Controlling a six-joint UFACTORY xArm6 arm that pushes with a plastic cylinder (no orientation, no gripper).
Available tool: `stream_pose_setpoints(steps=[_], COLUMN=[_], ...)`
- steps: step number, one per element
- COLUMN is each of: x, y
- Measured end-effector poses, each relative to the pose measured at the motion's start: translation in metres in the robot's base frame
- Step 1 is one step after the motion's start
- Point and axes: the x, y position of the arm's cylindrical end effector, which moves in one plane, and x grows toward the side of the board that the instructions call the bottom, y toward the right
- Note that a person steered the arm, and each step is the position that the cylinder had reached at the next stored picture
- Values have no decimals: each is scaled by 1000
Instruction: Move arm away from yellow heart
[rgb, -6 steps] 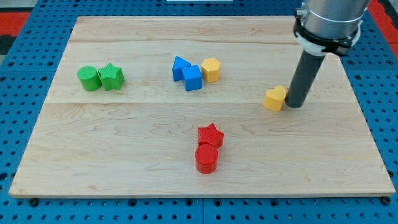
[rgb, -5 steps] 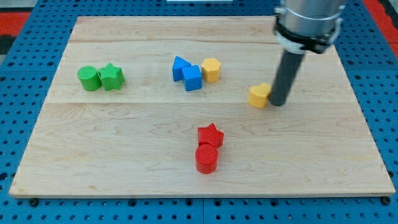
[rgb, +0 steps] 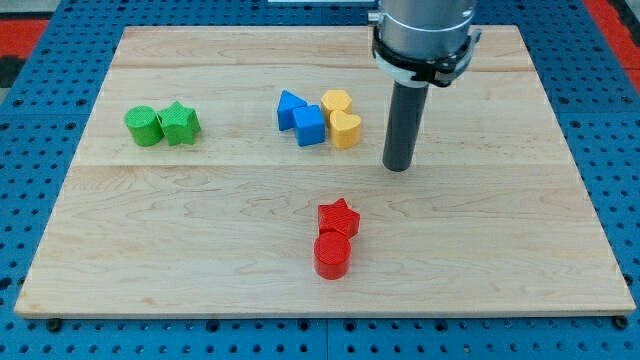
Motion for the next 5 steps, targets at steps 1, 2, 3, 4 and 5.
stream_pose_setpoints(steps=[1, 2, 3, 4, 5], x=[0, 0, 0, 0, 4], y=[16, 18, 18, 20, 20])
